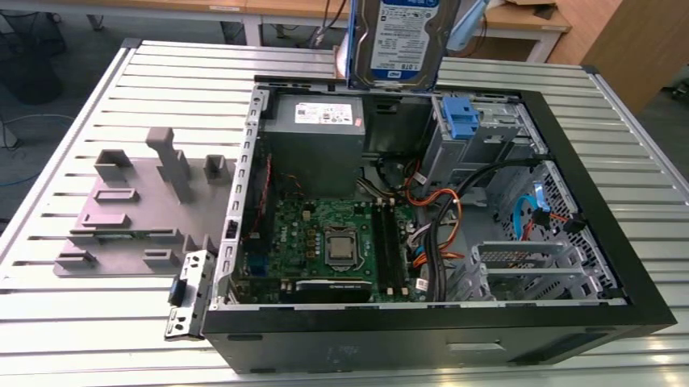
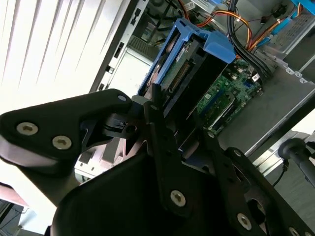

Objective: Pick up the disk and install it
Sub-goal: 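Pick up the disk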

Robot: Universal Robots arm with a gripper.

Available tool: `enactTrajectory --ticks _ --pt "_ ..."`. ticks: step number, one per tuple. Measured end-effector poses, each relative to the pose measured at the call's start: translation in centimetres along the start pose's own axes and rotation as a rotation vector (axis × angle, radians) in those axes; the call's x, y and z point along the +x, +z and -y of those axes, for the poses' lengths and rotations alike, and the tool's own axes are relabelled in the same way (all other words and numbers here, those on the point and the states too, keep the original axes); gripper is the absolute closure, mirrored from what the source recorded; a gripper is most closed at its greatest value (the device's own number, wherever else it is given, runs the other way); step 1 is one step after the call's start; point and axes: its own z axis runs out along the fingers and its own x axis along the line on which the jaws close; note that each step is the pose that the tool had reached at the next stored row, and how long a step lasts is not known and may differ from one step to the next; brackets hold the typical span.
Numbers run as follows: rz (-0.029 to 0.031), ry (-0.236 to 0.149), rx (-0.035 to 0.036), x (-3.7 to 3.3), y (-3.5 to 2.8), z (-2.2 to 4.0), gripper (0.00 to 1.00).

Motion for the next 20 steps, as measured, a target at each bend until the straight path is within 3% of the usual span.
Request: enactTrajectory --ticks 20 --pt "0.0001 0.0 0.0 5.14 0.22 0.01 0.65"
